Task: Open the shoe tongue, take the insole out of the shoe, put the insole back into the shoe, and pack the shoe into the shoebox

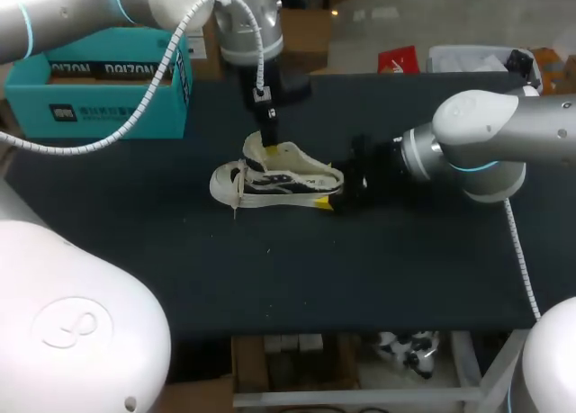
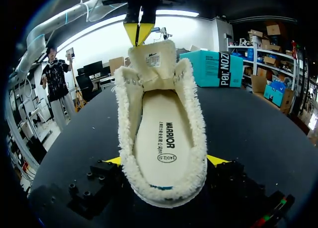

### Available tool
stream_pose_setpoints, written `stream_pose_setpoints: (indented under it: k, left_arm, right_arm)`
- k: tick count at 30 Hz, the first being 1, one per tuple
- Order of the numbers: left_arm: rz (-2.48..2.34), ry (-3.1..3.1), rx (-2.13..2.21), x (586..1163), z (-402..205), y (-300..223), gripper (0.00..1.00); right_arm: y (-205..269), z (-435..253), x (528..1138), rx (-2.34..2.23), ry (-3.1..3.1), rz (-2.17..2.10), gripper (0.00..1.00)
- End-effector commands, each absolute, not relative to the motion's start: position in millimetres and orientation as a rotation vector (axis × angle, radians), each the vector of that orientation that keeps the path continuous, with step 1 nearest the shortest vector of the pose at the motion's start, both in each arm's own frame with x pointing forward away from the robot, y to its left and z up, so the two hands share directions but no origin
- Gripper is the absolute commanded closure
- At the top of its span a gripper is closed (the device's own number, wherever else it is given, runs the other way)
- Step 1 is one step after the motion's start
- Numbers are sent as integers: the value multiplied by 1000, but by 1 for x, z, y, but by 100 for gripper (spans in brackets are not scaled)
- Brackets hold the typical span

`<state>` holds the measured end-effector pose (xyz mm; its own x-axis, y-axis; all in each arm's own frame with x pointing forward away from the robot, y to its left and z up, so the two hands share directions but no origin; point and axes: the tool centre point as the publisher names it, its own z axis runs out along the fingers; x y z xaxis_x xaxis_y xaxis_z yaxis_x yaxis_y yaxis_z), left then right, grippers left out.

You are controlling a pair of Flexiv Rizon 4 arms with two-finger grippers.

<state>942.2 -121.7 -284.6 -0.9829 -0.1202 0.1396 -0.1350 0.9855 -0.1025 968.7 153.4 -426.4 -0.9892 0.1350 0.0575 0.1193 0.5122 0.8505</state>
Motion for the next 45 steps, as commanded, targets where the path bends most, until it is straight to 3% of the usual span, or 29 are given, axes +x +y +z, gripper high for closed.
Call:
stream_pose_setpoints:
  k: [1,17,45]
  left_arm:
    - [177,-2994,145,948,-302,-129,100]
    - [213,-2996,-110,949,-354,-130,100]
    - [111,-3016,-93,929,-405,-128,100]
  right_arm:
    - [152,-430,970,227,2718,1529,100]
    - [152,-430,970,227,2718,1529,100]
    - [152,-430,970,227,2718,1529,100]
